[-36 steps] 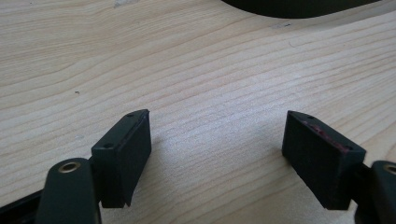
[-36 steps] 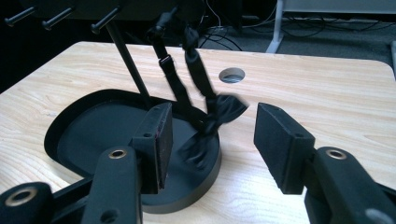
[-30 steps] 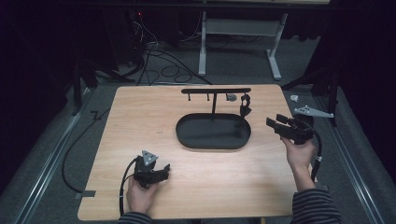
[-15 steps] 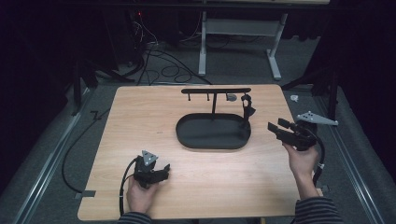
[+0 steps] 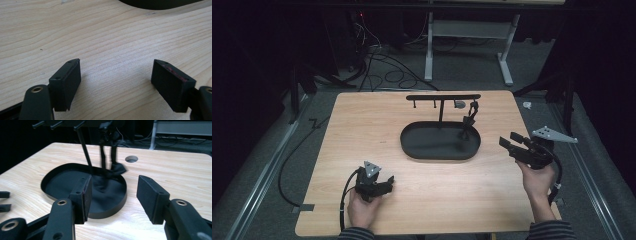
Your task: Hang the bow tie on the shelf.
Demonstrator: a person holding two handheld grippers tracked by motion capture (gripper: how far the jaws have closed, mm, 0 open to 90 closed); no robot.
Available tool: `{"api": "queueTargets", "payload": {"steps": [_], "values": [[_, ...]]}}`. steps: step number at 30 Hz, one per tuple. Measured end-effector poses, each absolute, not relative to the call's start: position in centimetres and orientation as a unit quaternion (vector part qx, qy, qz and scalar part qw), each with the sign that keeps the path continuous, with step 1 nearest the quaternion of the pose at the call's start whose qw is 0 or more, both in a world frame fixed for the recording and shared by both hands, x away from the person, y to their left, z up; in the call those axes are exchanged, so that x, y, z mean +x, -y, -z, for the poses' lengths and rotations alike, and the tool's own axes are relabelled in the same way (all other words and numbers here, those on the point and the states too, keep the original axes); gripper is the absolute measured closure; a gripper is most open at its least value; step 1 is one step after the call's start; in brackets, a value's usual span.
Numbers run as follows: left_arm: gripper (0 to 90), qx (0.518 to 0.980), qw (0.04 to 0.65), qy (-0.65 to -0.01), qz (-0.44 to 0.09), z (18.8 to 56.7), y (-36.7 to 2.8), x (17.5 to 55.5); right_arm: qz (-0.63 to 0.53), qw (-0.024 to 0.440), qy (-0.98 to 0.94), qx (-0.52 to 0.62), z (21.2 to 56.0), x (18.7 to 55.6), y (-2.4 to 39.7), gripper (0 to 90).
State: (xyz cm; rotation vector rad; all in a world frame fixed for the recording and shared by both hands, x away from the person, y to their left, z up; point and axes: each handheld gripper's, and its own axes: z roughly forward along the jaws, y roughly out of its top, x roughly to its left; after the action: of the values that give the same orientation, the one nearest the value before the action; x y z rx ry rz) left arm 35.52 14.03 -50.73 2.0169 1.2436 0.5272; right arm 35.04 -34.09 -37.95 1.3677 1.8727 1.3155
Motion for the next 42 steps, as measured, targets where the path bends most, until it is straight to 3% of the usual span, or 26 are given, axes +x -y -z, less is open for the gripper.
{"api": "queueTargets", "payload": {"steps": [42], "values": [[24.1, 0.779, 0.349, -0.48, -0.204, 50.7, -14.0, 35.5, -0.506, 0.193, -0.696, 0.472, 40.1, 31.7, 31.2, 48.3]]}}
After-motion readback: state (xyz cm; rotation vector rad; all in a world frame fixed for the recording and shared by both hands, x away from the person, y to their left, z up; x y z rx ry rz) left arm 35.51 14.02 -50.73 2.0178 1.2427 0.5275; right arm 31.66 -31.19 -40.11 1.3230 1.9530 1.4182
